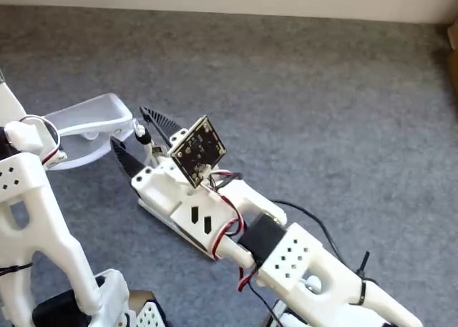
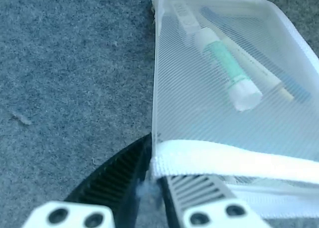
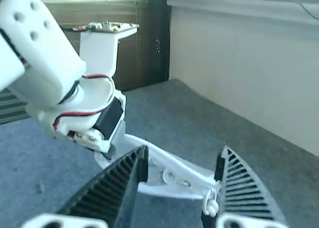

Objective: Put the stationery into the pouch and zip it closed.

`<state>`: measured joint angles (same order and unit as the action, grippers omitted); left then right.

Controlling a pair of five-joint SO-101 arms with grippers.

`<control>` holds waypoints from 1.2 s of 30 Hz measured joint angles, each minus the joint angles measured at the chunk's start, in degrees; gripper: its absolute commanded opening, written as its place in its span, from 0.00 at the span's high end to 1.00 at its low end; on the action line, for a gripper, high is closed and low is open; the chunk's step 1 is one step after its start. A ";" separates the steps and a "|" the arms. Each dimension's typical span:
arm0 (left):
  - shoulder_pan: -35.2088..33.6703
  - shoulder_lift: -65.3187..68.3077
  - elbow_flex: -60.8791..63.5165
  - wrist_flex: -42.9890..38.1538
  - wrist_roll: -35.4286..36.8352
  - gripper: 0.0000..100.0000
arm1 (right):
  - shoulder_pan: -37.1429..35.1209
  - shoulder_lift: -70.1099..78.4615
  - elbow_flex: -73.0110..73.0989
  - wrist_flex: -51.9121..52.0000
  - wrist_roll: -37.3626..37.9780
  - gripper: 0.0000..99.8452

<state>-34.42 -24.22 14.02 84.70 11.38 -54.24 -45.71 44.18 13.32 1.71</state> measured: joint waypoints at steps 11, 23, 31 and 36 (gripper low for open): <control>0.00 0.00 0.00 0.00 0.00 0.99 | -1.41 -4.04 11.78 11.78 0.00 0.79; 0.00 0.00 0.00 0.00 0.00 0.99 | -5.54 15.12 11.52 10.02 0.00 0.79; 0.00 0.00 0.00 0.00 0.00 0.99 | -5.54 36.75 1.23 9.85 0.00 0.79; 0.00 0.00 0.00 0.00 0.00 0.99 | -5.54 42.37 -1.85 9.93 0.00 0.79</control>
<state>-34.42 -24.22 14.02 84.70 11.38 -59.78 -3.34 42.33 23.25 1.71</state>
